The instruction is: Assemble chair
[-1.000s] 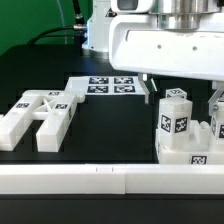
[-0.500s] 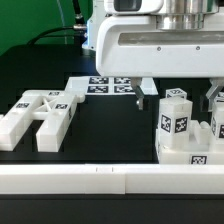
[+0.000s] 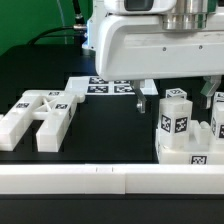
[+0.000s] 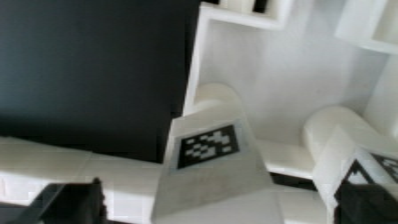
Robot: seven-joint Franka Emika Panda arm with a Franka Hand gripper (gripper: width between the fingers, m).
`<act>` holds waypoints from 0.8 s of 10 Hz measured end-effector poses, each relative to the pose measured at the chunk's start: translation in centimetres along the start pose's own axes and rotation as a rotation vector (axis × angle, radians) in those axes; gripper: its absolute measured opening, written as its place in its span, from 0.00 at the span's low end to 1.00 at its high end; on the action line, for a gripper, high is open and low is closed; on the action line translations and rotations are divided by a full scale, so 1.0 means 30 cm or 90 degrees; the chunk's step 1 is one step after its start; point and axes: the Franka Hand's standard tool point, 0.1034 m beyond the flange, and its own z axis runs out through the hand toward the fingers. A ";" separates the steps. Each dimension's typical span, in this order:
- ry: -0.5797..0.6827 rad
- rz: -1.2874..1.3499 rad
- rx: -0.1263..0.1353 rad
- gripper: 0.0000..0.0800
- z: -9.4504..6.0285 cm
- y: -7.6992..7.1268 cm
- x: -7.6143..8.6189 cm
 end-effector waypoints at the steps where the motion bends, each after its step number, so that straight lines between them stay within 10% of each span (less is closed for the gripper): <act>1: -0.001 -0.008 -0.002 0.81 0.000 0.000 -0.001; 4: -0.001 -0.006 -0.002 0.36 0.001 0.001 -0.002; 8: 0.001 0.116 0.000 0.36 0.002 -0.004 -0.001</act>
Offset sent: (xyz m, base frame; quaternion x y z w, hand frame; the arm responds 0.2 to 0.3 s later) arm 0.0000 0.0000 0.0000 0.0000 0.0000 0.0000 1.0000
